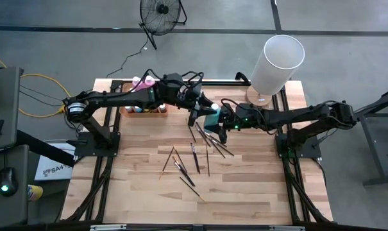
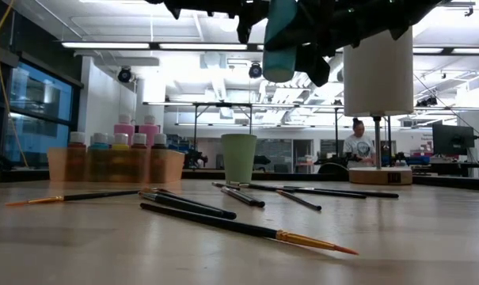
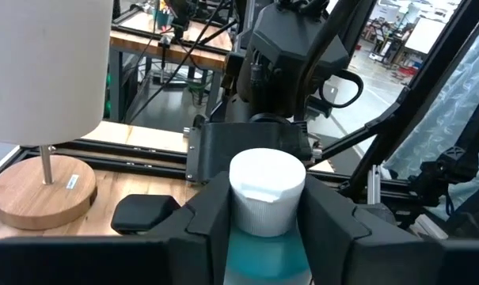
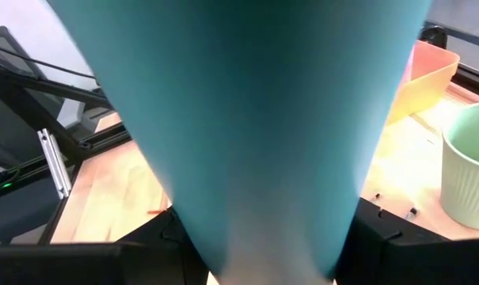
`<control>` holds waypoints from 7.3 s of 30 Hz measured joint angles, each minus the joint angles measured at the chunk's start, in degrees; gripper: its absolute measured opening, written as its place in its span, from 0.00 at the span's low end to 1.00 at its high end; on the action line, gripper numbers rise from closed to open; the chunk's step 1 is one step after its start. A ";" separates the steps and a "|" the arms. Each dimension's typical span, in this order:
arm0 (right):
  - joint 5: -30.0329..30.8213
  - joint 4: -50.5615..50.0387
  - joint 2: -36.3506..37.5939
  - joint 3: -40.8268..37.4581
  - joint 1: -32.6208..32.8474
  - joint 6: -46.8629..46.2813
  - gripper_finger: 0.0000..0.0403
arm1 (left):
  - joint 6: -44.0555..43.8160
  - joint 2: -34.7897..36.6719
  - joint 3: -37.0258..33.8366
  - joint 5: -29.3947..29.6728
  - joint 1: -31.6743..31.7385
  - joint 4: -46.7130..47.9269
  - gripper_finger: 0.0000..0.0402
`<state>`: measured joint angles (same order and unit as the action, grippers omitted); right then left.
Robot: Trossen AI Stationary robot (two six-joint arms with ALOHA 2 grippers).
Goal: Pick & Place Paint Supplies
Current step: Put the blue paint bottle into the orange bin, then put the black paint brush into the orange bin
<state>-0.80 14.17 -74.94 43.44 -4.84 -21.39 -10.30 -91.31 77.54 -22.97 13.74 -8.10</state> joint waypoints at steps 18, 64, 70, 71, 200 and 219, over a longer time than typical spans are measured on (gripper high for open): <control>-0.99 -3.67 1.76 0.10 -0.02 0.84 0.56 | 0.21 0.00 -0.11 1.53 -0.28 -0.90 0.28; 8.83 -30.75 19.26 0.00 0.00 -4.48 0.66 | -2.39 17.91 -26.44 55.90 15.54 4.41 0.28; 10.37 -30.75 19.23 0.00 0.00 -4.50 0.66 | -5.47 17.84 -31.38 59.74 15.50 1.93 0.28; 10.82 -30.75 19.23 0.00 0.00 -4.50 0.66 | -5.59 17.87 -31.81 60.06 15.50 1.19 0.28; -0.63 -55.82 -28.26 14.31 11.05 -23.39 0.10 | 5.57 31.58 -21.20 39.92 15.52 15.69 0.50; -4.16 -55.00 -21.52 14.01 11.61 -23.40 0.01 | 5.54 31.58 -21.24 39.92 15.51 15.52 0.50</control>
<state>-4.96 -40.82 -96.46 57.45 6.76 -44.79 -4.75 -59.72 56.29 16.95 29.25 7.42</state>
